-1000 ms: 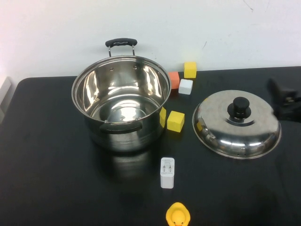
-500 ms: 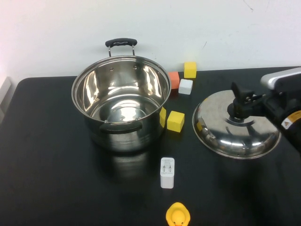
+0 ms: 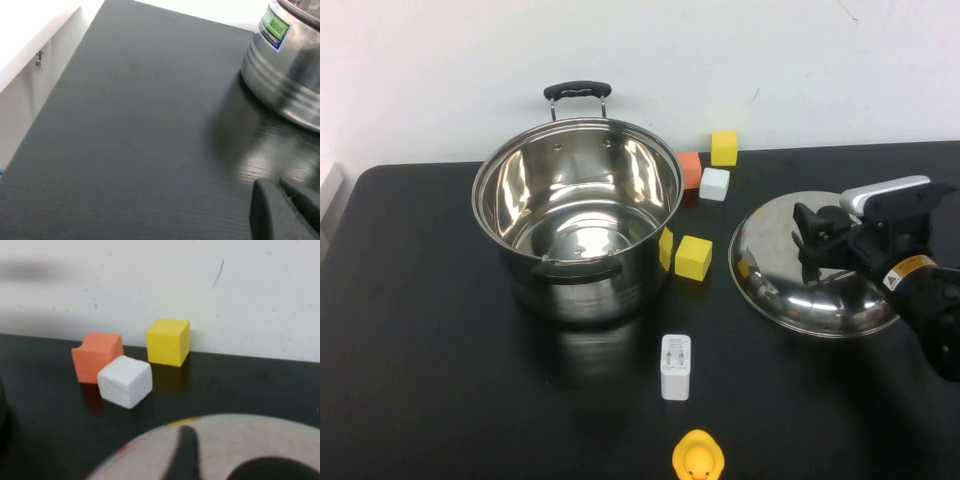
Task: Cover the pot
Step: Pick up the pot lid, then place the pot lid on the pot
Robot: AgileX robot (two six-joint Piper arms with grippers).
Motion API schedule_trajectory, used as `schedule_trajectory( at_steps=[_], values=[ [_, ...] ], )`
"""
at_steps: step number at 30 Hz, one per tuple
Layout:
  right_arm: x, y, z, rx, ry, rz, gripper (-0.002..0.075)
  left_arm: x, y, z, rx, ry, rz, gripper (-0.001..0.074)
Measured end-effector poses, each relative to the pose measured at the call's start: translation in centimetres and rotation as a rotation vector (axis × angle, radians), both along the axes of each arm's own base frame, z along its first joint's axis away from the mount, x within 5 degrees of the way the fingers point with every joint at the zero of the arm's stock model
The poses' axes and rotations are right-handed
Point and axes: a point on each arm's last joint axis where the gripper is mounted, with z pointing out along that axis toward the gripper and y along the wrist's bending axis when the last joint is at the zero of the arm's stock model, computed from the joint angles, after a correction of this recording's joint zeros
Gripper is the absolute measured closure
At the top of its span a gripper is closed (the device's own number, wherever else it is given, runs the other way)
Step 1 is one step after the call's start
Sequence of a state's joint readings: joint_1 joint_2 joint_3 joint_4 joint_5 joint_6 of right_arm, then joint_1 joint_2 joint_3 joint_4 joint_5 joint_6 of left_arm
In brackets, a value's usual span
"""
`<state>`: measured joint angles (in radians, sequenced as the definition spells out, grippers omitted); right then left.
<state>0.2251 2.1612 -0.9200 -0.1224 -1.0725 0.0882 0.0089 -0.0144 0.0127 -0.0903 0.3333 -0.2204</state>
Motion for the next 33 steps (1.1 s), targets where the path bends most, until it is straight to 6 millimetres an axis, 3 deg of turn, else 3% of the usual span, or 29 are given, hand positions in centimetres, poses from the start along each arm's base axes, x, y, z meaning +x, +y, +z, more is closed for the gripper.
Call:
schedule_trajectory(
  at_steps=[5, 15, 18, 22, 26, 30, 33],
  values=[
    [0.0, 0.2, 0.1, 0.011, -0.005, -0.004, 0.0402, 0.0, 0.0, 0.0, 0.000, 0.000, 0.000, 0.0737],
    [-0.6, 0.2, 1.0, 0.002, 0.017, -0.004, 0.0393, 0.0, 0.0, 0.0, 0.000, 0.000, 0.000, 0.0737],
    [-1.8, 0.1, 3.8, -0.012, 0.016, 0.002, 0.0393, 0.0, 0.0, 0.0, 0.000, 0.000, 0.000, 0.0737],
    [-3.8, 0.4, 10.9, -0.022, -0.007, 0.014, 0.0393, 0.0, 0.0, 0.0, 0.000, 0.000, 0.000, 0.0737],
    [-5.9, 1.6, 16.3, -0.013, -0.015, 0.052, 0.0393, 0.0, 0.0, 0.0, 0.000, 0.000, 0.000, 0.0737],
    [-7.1, 4.8, 19.9, 0.003, -0.043, 0.138, 0.0393, 0.0, 0.0, 0.0, 0.000, 0.000, 0.000, 0.0736],
    [-7.0, 7.9, 21.2, 0.012, -0.060, 0.213, 0.0393, 0.0, 0.0, 0.0, 0.000, 0.000, 0.000, 0.0737]
  ],
)
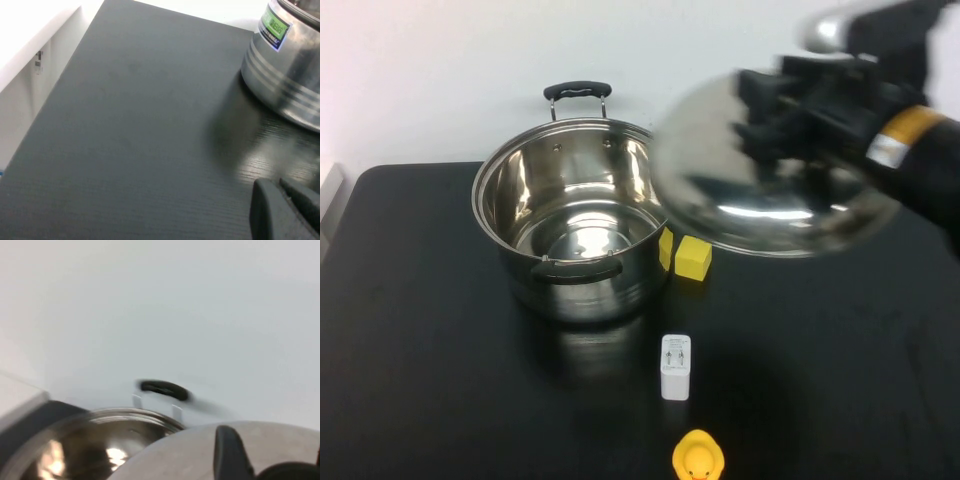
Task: Cover the pot
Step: Place the pot lid on the pot
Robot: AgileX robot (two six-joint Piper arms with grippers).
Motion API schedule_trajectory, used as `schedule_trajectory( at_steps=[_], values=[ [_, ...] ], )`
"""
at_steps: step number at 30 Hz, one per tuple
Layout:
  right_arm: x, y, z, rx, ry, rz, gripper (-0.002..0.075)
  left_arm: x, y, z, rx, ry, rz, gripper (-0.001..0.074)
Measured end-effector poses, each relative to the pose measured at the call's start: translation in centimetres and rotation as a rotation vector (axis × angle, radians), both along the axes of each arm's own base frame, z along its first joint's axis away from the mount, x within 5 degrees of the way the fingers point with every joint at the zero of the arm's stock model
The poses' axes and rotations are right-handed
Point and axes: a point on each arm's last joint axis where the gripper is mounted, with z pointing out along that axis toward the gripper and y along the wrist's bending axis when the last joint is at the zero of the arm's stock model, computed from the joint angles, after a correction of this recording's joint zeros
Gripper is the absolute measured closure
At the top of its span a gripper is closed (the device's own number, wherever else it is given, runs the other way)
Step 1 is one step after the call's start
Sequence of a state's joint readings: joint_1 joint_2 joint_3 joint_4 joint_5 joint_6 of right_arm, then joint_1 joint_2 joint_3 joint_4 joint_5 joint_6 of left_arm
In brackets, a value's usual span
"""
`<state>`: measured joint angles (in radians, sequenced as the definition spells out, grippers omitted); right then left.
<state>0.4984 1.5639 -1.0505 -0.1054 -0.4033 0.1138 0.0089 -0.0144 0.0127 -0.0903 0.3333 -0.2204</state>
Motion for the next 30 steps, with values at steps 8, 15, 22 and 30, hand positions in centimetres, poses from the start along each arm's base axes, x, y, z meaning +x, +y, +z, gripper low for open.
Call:
schedule_trajectory(
  at_steps=[8, 15, 22, 30],
  values=[
    [3.8, 8.4, 0.5, -0.001, -0.002, 0.118, 0.0393, 0.0, 0.0, 0.0, 0.000, 0.000, 0.000, 0.0736],
    [7.1, 14.6, -2.2, -0.019, 0.021, 0.176, 0.0393, 0.0, 0.0, 0.0, 0.000, 0.000, 0.000, 0.0736],
    [9.4, 17.0, -5.5, -0.099, 0.036, 0.185, 0.0393, 0.0, 0.0, 0.0, 0.000, 0.000, 0.000, 0.0736],
    [9.8, 17.3, -5.7, -0.124, 0.015, 0.189, 0.0393, 0.0, 0.0, 0.0, 0.000, 0.000, 0.000, 0.0736]
  ],
)
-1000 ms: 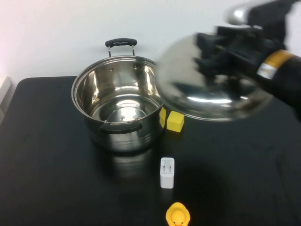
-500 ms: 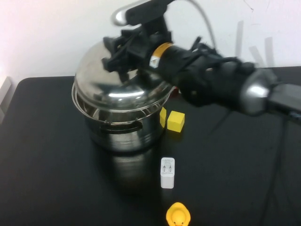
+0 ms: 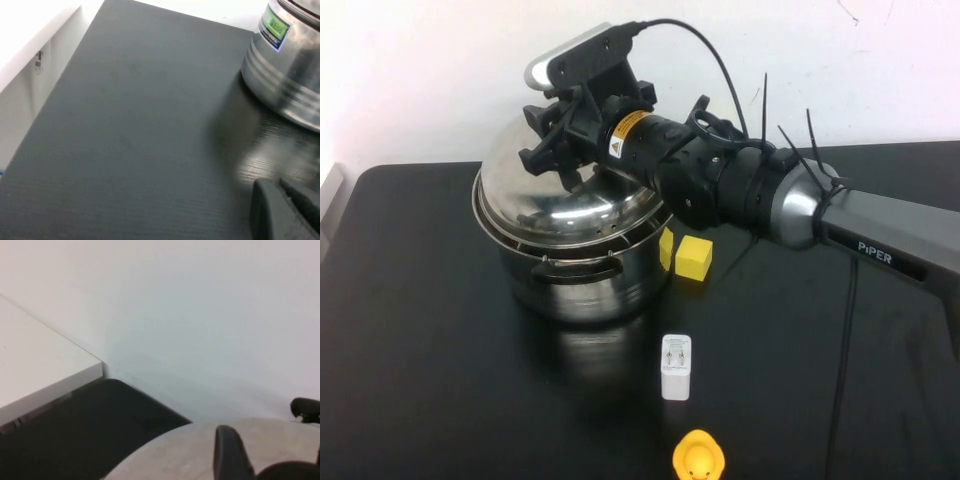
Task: Cover the pot
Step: Place the pot lid on the pot
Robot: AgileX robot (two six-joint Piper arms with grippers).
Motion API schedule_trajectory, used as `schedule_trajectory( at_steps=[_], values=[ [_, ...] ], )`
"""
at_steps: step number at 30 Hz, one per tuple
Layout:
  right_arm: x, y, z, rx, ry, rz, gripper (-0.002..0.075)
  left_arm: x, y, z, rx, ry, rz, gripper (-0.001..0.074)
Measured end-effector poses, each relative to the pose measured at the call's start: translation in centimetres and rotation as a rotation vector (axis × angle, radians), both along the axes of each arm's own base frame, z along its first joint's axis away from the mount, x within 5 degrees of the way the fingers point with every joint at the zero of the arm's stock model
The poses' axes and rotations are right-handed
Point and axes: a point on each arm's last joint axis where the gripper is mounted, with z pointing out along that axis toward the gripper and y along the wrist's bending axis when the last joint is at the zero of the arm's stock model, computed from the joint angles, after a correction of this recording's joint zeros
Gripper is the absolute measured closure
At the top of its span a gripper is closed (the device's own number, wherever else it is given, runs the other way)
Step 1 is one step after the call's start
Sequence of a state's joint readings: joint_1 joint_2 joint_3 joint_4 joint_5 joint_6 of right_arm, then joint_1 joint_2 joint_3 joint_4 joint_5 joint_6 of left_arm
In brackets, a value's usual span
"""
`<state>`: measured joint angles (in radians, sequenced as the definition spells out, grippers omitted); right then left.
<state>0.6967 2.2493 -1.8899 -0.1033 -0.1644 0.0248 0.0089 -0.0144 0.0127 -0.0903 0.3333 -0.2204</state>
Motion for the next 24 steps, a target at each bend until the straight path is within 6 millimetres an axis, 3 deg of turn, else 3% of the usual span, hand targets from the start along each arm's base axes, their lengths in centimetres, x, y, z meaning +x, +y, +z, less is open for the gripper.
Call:
schedule_trajectory(
  at_steps=[24],
  values=[
    [0.04, 0.11, -0.78, 0.037, 0.075, -0.017, 0.0393, 0.00, 0.00, 0.00, 0.000, 0.000, 0.000, 0.0736]
  ],
)
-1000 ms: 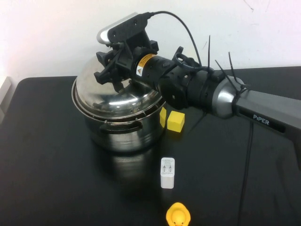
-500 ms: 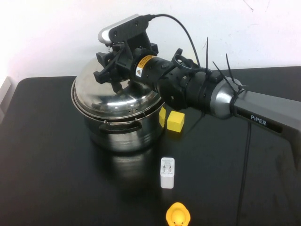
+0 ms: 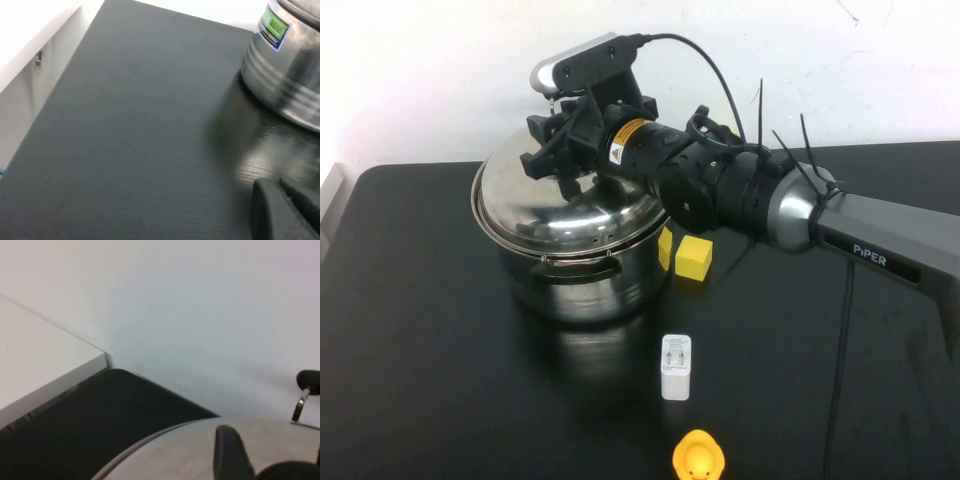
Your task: Cover the pot
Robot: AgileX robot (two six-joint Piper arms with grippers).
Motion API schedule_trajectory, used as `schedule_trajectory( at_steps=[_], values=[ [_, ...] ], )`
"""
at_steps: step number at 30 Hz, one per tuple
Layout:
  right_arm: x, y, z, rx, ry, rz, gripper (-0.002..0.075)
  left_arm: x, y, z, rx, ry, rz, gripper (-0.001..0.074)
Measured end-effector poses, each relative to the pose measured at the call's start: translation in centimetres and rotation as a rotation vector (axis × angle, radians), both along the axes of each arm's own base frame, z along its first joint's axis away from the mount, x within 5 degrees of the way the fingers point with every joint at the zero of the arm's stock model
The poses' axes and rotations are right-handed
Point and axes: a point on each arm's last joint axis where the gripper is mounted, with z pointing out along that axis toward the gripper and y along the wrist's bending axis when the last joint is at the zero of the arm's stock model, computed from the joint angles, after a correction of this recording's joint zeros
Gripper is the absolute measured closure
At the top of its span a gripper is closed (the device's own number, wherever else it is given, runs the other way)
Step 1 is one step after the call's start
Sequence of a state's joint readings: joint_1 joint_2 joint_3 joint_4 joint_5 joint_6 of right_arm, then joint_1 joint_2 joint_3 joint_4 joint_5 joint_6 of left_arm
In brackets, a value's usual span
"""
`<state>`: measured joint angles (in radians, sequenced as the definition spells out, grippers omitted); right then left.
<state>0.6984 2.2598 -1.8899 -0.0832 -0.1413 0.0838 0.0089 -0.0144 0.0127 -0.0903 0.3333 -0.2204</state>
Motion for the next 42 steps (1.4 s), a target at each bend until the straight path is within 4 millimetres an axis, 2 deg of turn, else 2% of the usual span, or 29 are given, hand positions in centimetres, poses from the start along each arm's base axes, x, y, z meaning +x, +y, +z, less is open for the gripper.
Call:
schedule_trajectory(
  at_steps=[3, 4, 8, 10, 12, 14, 16, 19, 22, 23, 26, 36, 42],
  values=[
    [0.0, 0.0, -0.1, 0.002, 0.011, -0.002, 0.0390, 0.0, 0.0, 0.0, 0.000, 0.000, 0.000, 0.0736],
    [0.0, 0.0, -0.1, 0.005, 0.015, -0.004, 0.0367, 0.0, 0.0, 0.0, 0.000, 0.000, 0.000, 0.0736],
    [0.0, 0.0, 0.0, 0.015, 0.019, -0.006, 0.0177, 0.0, 0.0, 0.0, 0.000, 0.000, 0.000, 0.0736],
    [0.0, 0.0, 0.1, 0.012, 0.022, -0.006, 0.0136, 0.0, 0.0, 0.0, 0.000, 0.000, 0.000, 0.0737],
    [-0.3, -0.3, 0.8, -0.009, 0.047, -0.010, 0.0132, 0.0, 0.0, 0.0, 0.000, 0.000, 0.000, 0.0737],
    [-1.1, -0.8, 2.5, -0.030, 0.071, -0.011, 0.0179, 0.0, 0.0, 0.0, 0.000, 0.000, 0.000, 0.0737],
    [-2.6, -1.4, 4.6, -0.043, 0.090, -0.007, 0.0280, 0.0, 0.0, 0.0, 0.000, 0.000, 0.000, 0.0737],
    [-5.8, -3.1, 8.3, -0.013, 0.071, 0.007, 0.0543, 0.0, 0.0, 0.0, 0.000, 0.000, 0.000, 0.0737],
    [-8.9, -5.4, 9.5, 0.016, 0.046, 0.019, 0.0670, 0.0, 0.0, 0.0, 0.000, 0.000, 0.000, 0.0737],
    [-9.9, -6.3, 10.1, 0.028, 0.036, 0.020, 0.0689, 0.0, 0.0, 0.0, 0.000, 0.000, 0.000, 0.0737],
    [-13.1, -9.2, 10.1, 0.024, 0.041, 0.022, 0.0714, 0.0, 0.0, 0.0, 0.000, 0.000, 0.000, 0.0737],
    [-22.1, -17.4, 12.3, 0.025, -0.013, 0.026, 0.0723, 0.0, 0.0, 0.0, 0.000, 0.000, 0.000, 0.0737],
    [-27.3, -22.3, 10.4, -0.085, 0.053, 0.014, 0.0724, 0.0, 0.0, 0.0, 0.000, 0.000, 0.000, 0.0737]
  ],
)
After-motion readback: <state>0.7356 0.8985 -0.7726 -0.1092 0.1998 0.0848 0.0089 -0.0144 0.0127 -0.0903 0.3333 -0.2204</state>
